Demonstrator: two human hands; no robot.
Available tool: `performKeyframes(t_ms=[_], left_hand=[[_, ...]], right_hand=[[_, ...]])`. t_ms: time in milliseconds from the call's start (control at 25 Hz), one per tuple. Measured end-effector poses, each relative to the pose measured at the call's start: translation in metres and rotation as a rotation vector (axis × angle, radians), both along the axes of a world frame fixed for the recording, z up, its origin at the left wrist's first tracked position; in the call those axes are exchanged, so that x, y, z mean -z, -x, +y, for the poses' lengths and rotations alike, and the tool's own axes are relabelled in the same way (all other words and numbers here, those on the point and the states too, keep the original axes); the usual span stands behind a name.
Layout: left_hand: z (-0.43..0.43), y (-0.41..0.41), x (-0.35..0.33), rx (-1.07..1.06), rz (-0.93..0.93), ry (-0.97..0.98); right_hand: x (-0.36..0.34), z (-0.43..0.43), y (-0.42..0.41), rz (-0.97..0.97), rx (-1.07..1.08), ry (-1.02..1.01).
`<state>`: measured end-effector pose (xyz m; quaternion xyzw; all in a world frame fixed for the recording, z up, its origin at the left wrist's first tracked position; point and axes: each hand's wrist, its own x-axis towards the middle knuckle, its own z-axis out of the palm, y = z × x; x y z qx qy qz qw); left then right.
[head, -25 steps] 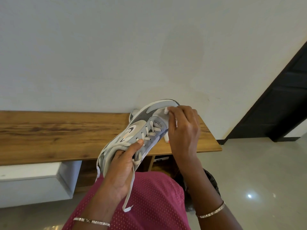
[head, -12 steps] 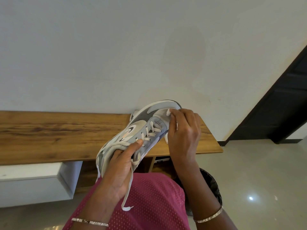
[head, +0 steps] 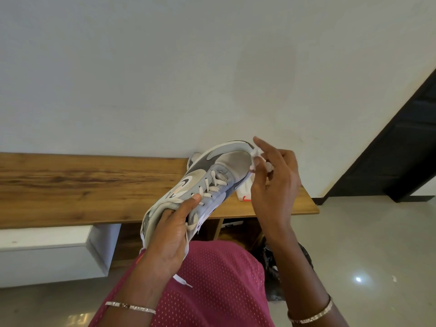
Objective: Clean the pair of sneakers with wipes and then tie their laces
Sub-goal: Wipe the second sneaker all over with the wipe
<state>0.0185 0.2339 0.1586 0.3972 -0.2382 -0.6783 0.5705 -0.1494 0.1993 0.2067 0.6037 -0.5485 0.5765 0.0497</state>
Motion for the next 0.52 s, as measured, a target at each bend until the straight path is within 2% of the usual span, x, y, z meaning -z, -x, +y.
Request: performKeyframes(t_ms=[200,400,520], left_hand=[[0.000,-0.001,0.000,0.017,0.026,-0.009],[-0.001,-0.008,0.003,-0.009,0.025,-0.022],[-0.001,-0.012,0.003,-0.035,0.024,-0.032]], right_hand=[[0.007,0.004,-0.009,0.018,-0.026,0.025],[0.014,0.005,-0.017,0.154,-0.064,0.052],[0.013,0.002,-0.017,0.140,0.042,0.047]])
